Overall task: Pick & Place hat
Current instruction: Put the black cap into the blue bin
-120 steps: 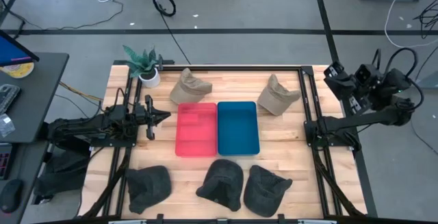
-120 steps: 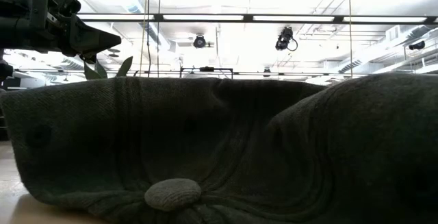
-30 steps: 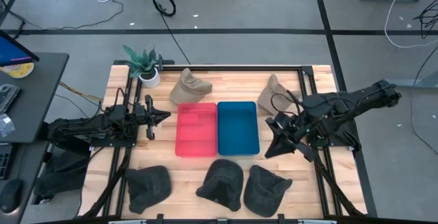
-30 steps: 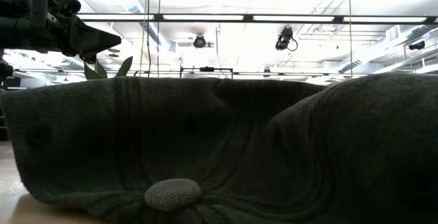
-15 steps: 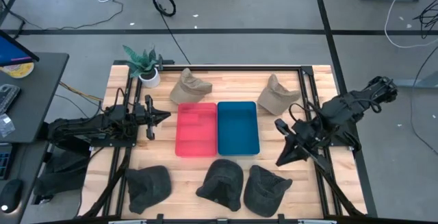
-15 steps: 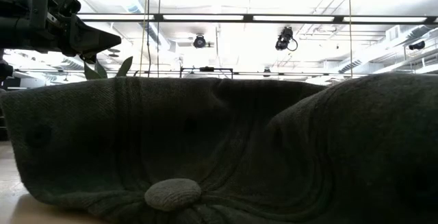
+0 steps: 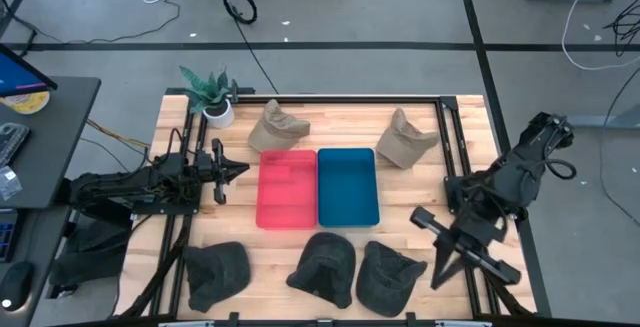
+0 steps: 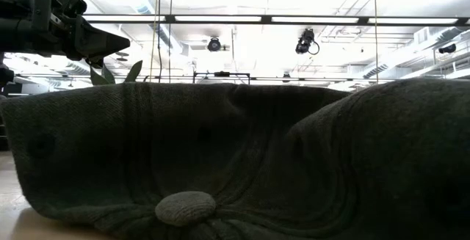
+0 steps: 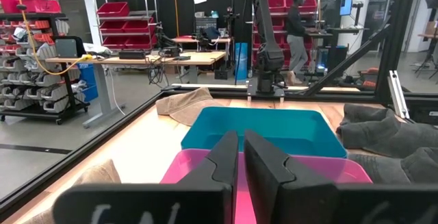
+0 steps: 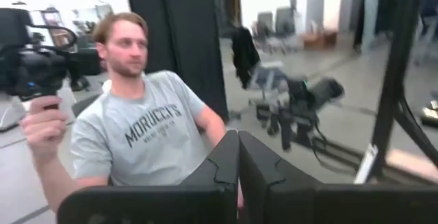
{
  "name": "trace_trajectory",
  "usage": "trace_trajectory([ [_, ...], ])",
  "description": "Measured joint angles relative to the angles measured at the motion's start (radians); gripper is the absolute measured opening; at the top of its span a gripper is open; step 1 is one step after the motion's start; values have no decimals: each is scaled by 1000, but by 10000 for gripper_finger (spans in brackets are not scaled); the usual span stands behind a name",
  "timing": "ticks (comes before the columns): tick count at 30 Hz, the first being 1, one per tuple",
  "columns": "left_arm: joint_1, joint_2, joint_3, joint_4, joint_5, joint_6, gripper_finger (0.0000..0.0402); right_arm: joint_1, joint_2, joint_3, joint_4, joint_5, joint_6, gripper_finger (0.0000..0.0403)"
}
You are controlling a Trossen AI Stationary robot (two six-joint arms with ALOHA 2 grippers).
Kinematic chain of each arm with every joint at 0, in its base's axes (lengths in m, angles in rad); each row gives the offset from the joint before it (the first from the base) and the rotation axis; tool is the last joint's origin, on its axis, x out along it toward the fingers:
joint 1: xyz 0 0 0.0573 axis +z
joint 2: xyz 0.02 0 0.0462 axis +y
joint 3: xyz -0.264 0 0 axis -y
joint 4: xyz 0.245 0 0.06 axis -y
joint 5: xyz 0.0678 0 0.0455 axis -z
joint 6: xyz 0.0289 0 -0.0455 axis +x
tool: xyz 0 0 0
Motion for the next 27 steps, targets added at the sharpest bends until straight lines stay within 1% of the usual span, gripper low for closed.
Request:
trace_trajectory([
  [8,0,0,0,0,0,0,28,55,26,-33,186,0,-21,13],
  [12,0,0,0,0,0,0,28,55,48,-36,204,1,12,13],
  [21,0,0,0,0,0,0,28,54,98,-36,247,3,9,13],
  [27,0,0,0,0,0,0,28,54,128,-36,385,3,8,13],
])
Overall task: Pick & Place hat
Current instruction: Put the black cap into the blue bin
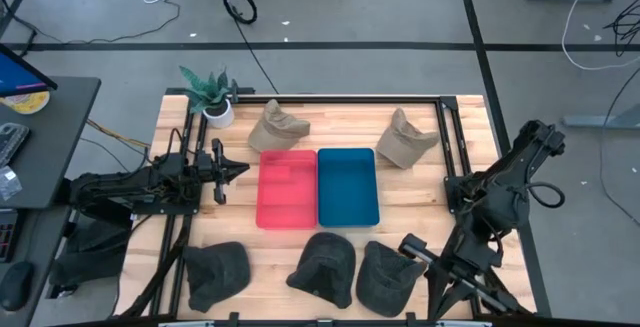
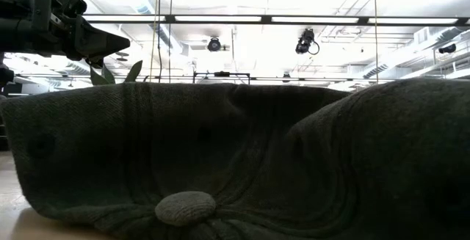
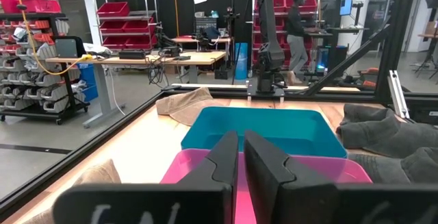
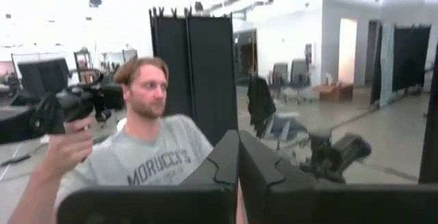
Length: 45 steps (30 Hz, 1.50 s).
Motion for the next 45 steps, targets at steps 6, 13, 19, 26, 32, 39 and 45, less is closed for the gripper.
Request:
trace_trajectory([
  [6,0,0,0,0,0,0,28,-1,9,0,51,0,1,13],
  [13,0,0,0,0,0,0,28,-5,9,68,-75,53,82,13],
  [19,0,0,0,0,0,0,28,8,9,223,-454,320,108,13],
  [26,0,0,0,0,0,0,28,12,8,299,-708,471,192,13],
  [32,0,0,0,0,0,0,28,-8,23,300,-842,507,320,13],
  [39,0,0,0,0,0,0,28,-36,80,300,-985,495,473,13],
  [45,0,0,0,0,0,0,28,-47,140,300,-1061,462,565,13],
])
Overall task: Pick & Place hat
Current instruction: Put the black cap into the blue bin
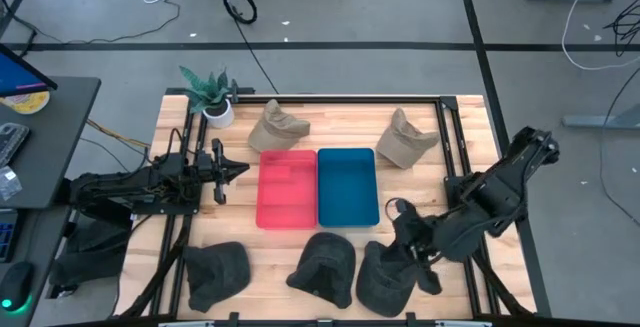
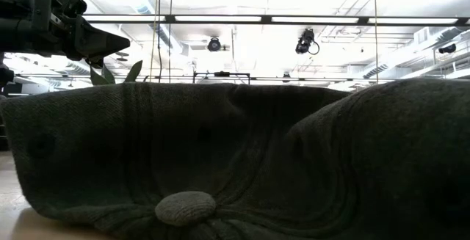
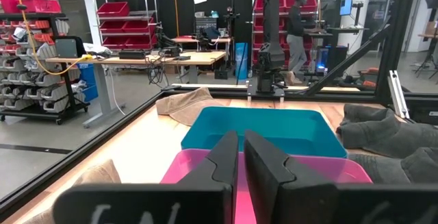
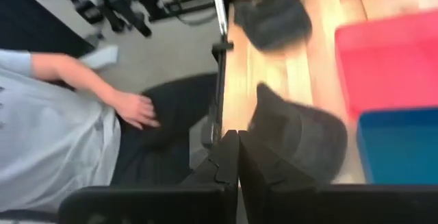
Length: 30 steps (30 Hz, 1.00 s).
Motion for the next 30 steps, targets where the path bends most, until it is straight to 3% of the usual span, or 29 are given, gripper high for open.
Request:
trace_trajectory([
  [9,0,0,0,0,0,0,28,-50,67,0,-136,-1,98,13],
  [13,0,0,0,0,0,0,28,-69,80,0,-136,1,60,13],
  [30,0,0,0,0,0,0,28,-47,148,0,-218,-60,136,13],
])
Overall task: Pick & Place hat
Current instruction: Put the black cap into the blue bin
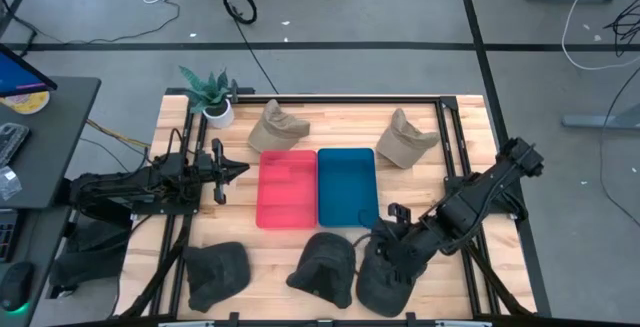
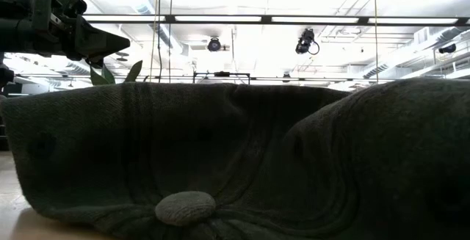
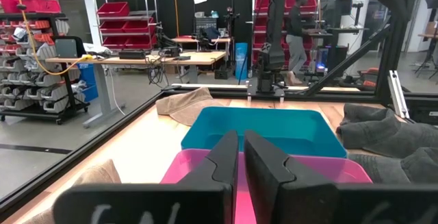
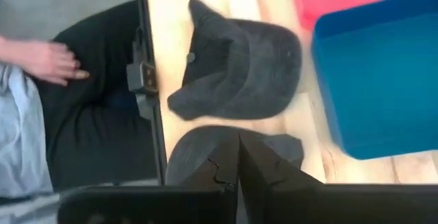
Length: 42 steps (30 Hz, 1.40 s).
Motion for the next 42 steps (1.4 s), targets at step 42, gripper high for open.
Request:
trace_trajectory([
  [42,0,0,0,0,0,0,28,77,209,-228,2,-133,126,51],
])
